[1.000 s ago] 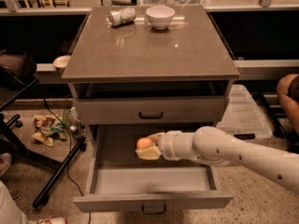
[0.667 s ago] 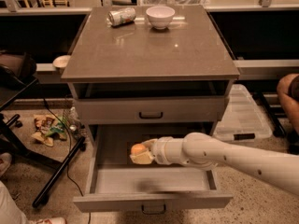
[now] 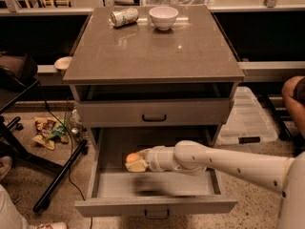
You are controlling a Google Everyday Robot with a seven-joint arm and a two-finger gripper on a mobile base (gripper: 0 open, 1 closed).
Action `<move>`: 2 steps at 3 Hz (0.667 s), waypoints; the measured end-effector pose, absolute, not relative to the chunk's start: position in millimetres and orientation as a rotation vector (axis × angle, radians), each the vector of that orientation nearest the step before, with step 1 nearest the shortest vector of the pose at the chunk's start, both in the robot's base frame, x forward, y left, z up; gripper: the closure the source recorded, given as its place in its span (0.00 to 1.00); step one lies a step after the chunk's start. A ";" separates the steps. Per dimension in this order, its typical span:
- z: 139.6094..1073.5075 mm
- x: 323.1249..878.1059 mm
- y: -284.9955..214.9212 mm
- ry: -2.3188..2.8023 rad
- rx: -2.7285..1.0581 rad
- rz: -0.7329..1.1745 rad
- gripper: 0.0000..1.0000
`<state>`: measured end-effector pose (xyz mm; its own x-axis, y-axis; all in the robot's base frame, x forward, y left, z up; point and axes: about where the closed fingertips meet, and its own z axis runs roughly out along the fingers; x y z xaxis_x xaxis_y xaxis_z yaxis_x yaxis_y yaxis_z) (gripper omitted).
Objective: Place orange into middle drawer
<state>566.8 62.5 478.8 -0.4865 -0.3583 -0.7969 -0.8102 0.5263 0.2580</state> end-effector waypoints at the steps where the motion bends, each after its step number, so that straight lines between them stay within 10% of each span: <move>1: 451.6 574.8 74.3 2.083 -0.924 0.887 0.61; 2: 433.2 578.9 88.2 2.084 -0.914 0.943 0.38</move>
Offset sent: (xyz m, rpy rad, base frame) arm 0.0188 0.0377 -0.0671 0.0978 0.1015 0.0248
